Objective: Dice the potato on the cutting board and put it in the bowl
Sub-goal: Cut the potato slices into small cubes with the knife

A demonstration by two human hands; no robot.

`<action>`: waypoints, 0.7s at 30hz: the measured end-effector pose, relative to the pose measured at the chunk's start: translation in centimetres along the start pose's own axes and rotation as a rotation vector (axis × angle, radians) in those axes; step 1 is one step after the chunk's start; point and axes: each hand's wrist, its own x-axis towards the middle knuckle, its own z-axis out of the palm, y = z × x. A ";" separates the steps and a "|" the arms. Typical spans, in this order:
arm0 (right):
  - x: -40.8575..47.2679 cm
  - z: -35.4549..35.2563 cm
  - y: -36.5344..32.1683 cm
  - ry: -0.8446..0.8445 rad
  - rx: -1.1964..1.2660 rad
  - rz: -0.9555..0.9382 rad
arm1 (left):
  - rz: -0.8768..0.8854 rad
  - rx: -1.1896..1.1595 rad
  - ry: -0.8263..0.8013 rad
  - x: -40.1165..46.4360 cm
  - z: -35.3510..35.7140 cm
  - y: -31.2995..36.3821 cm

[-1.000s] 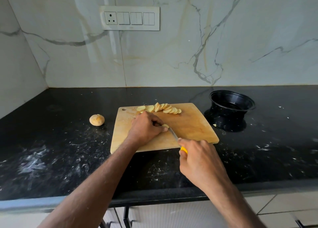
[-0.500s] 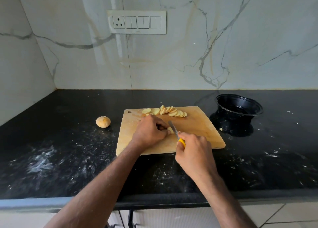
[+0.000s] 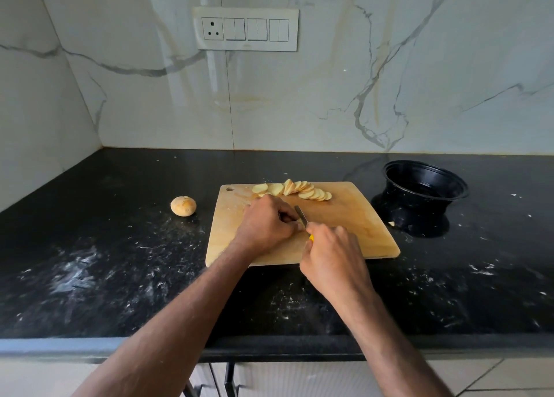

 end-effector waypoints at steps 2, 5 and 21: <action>-0.3 -0.2 0.1 -0.003 0.006 -0.002 | -0.011 -0.004 0.006 0.0 0.0 0.0; -1.6 -0.6 0.6 0.000 -0.006 -0.016 | -0.020 -0.011 0.012 -0.1 -0.1 0.1; -3.3 -2.6 2.5 0.148 0.190 0.024 | -0.026 -0.025 0.012 -0.3 -0.3 0.0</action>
